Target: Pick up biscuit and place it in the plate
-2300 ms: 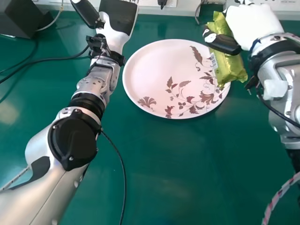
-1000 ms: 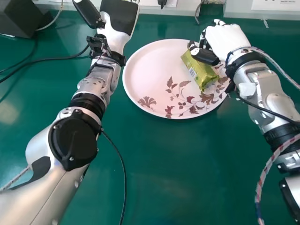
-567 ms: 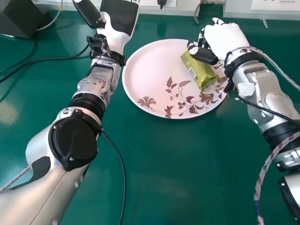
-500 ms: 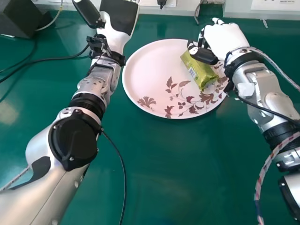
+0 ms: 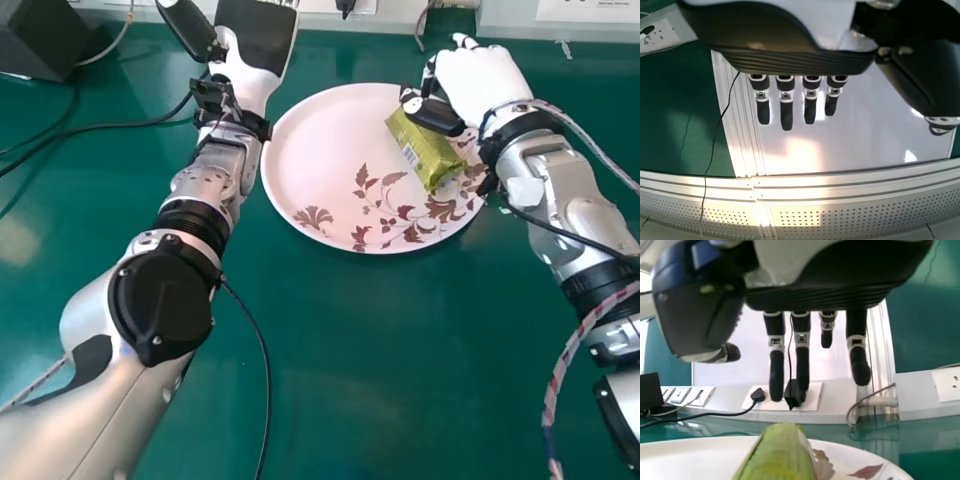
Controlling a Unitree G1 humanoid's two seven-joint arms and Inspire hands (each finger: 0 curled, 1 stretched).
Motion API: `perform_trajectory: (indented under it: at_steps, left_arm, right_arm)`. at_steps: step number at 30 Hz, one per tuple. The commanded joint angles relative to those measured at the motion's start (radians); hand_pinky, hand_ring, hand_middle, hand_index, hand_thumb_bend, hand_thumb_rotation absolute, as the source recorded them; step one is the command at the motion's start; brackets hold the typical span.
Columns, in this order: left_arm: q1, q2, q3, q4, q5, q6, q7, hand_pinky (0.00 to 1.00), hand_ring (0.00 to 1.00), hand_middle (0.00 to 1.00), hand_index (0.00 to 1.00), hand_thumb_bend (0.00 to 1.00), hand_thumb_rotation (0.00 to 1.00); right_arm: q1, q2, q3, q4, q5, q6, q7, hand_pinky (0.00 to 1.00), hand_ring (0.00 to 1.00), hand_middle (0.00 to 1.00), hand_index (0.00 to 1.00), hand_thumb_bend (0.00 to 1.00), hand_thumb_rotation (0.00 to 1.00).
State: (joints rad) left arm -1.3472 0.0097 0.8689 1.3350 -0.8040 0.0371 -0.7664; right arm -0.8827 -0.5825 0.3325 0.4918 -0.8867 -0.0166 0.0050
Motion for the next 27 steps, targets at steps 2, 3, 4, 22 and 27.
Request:
perform_trajectory:
  at_steps: [2,3,4,22,27]
  left_arm:
    - [-0.002,-0.003,-0.01,-0.012,0.003,0.011,-0.024,0.9,0.89,0.95,1.0,0.94,0.51]
    - [-0.002,-0.003,-0.009,-0.013,0.0,0.015,-0.026,0.9,0.89,0.95,1.0,0.93,0.5]
    - [-0.003,-0.004,-0.009,-0.013,0.0,0.015,-0.027,0.9,0.9,0.96,1.0,0.93,0.5]
    - [0.003,-0.003,-0.054,-0.021,0.029,-0.009,-0.104,0.9,0.89,0.96,1.0,0.92,0.5]
    - [0.002,-0.004,-0.055,-0.023,0.029,-0.007,-0.107,0.92,0.9,0.96,1.0,0.92,0.51]
  right_arm:
    - [0.017,-0.01,-0.005,-0.019,0.014,-0.011,-0.014,0.23,0.38,0.69,0.49,0.8,0.37]
    - [0.019,-0.011,-0.006,-0.026,0.016,-0.008,-0.009,0.24,0.4,0.71,0.51,0.82,0.4]
    - [0.02,-0.011,-0.006,-0.034,0.017,-0.006,-0.003,0.25,0.4,0.73,0.52,0.83,0.42]
    - [0.071,-0.028,-0.029,-0.134,0.032,-0.02,-0.001,0.31,0.51,0.75,0.69,0.93,0.68]
    - [0.092,-0.031,-0.04,-0.178,0.033,-0.013,0.008,0.32,0.51,0.76,0.69,0.98,0.7]
